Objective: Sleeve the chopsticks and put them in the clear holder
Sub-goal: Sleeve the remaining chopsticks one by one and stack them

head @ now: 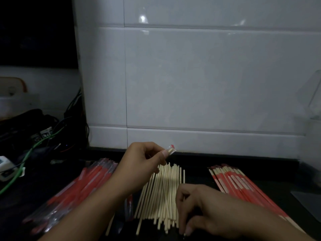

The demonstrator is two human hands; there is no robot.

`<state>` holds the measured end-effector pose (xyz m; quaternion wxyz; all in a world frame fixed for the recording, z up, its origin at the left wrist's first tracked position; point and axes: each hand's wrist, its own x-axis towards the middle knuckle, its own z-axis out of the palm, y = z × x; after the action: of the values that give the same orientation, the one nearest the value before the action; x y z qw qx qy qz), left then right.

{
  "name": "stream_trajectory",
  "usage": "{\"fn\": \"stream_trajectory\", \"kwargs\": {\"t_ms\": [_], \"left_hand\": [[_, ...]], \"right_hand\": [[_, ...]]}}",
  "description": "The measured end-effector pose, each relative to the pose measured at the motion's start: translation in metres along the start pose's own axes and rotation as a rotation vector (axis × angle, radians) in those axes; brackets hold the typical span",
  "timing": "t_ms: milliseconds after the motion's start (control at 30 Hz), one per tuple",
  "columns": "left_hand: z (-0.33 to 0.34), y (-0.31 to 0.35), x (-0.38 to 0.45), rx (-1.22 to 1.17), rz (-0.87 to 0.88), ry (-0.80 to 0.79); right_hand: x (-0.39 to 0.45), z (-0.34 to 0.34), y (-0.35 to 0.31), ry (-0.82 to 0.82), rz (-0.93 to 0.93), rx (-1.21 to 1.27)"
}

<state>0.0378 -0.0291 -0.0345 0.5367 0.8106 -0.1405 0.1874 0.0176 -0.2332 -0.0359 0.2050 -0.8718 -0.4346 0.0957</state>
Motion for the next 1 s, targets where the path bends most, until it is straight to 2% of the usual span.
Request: {"fn": "stream_trajectory", "kwargs": {"t_ms": [100, 167, 233, 367, 433, 467, 533, 633, 733, 833, 1000], "left_hand": [[0.0, 0.002, -0.001, 0.011, -0.003, -0.004], [0.0, 0.002, -0.001, 0.008, -0.001, -0.006], [0.0, 0.003, -0.001, 0.014, 0.005, -0.016], [0.002, 0.001, -0.002, 0.021, 0.012, -0.049], [0.004, -0.001, -0.002, 0.029, 0.024, -0.067], [0.005, -0.001, -0.002, 0.037, 0.029, -0.077], [0.005, -0.002, -0.002, 0.039, 0.038, -0.087], [0.006, -0.004, -0.002, 0.026, 0.041, -0.088], [0.005, -0.004, -0.001, 0.013, 0.05, -0.084], [0.005, -0.003, -0.001, 0.004, 0.057, -0.085], [0.005, 0.003, -0.003, -0.097, 0.026, -0.101]], "right_hand": [[-0.001, 0.003, 0.004, 0.038, -0.028, 0.018], [-0.003, -0.003, 0.005, 0.162, -0.089, 0.043], [-0.007, -0.014, 0.006, 0.431, -0.159, 0.112], [-0.015, -0.035, 0.011, 1.169, -0.202, 0.304], [-0.02, -0.042, 0.016, 1.41, -0.169, 0.413], [-0.022, -0.044, 0.018, 1.475, -0.14, 0.444], [-0.024, -0.046, 0.022, 1.521, -0.086, 0.442], [-0.02, -0.042, 0.026, 1.468, -0.01, 0.465], [-0.013, -0.037, 0.034, 1.451, 0.045, 0.775], [-0.008, -0.033, 0.042, 1.443, 0.108, 0.935], [-0.002, -0.027, 0.053, 1.521, 0.144, 0.823]]}}
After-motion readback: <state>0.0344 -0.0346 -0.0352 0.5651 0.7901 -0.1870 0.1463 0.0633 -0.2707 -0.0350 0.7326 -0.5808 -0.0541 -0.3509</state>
